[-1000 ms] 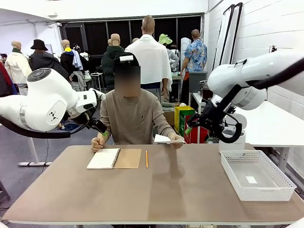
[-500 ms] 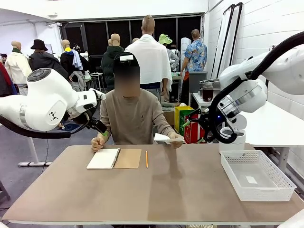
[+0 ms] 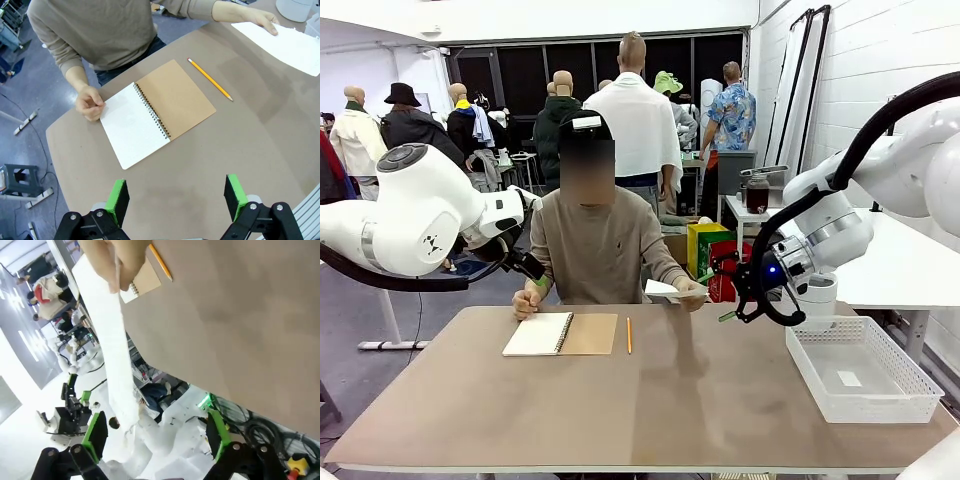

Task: Sort the paper based on its condition.
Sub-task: If a person hands you a paper, place it in the Organizing basket , and if it's crumpled, put it in the Trash can.

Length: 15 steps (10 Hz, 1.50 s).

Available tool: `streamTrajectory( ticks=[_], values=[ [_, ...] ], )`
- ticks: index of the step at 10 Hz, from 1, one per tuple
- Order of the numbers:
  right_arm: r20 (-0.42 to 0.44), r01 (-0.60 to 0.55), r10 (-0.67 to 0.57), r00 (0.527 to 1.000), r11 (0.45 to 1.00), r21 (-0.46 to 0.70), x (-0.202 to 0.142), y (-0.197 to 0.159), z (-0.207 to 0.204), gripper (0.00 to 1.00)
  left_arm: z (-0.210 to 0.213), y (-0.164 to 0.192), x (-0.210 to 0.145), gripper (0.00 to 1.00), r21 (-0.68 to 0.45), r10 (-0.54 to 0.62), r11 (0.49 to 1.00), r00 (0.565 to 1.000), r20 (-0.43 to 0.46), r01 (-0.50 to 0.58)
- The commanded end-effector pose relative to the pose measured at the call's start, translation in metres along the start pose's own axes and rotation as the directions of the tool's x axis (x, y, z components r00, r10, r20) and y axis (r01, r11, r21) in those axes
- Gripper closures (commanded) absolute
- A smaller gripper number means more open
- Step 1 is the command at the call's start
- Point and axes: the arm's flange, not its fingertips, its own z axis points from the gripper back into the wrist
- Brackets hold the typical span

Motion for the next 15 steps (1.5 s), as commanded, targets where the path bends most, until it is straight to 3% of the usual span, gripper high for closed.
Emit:
streamTrajectory(
  ticks=[1,2,4,7,12,13,14,15],
  values=[
    [0.023,-0.045,0.046,0.999,0.997,-0.058,-0.003,0.005,0.002,0.00,0.000,0.000,0.000,0.00,0.000,-0.004,1.000,1.000,0.000,0.004],
    [0.000,0.000,0.000,1.000,1.000,0.000,0.000,0.000,0.000,0.00,0.000,0.000,0.000,0.00,0.000,-0.004,1.000,1.000,0.000,0.004],
    [-0.004,-0.010,0.010,1.000,1.000,-0.019,-0.001,0.000,-0.002,0.00,0.000,0.000,0.000,0.00,0.000,-0.004,1.000,1.000,0.000,0.004],
    [-0.055,0.126,-0.118,0.991,0.980,0.157,0.023,-0.003,-0.012,0.00,0.000,0.000,0.000,0.00,0.000,-0.004,1.000,1.000,0.000,0.004],
    [-0.154,0.241,-0.211,0.965,0.948,0.209,0.045,-0.018,-0.014,0.00,0.000,0.000,0.000,0.00,0.000,-0.004,1.000,1.000,0.000,0.004],
    [-0.147,0.249,-0.222,0.964,0.946,0.208,0.047,-0.020,-0.012,0.19,0.000,0.000,0.000,0.00,0.000,-0.004,1.000,1.000,0.000,0.004],
    [-0.150,0.265,-0.237,0.960,0.942,0.206,0.049,-0.022,-0.009,0.26,0.000,0.000,0.000,0.00,0.000,-0.004,1.000,1.000,0.000,0.004],
    [-0.148,0.273,-0.245,0.958,0.937,0.217,0.051,-0.025,-0.004,0.26,0.000,0.000,0.000,0.00,0.000,-0.004,1.000,1.000,0.000,0.004]
  ],
)
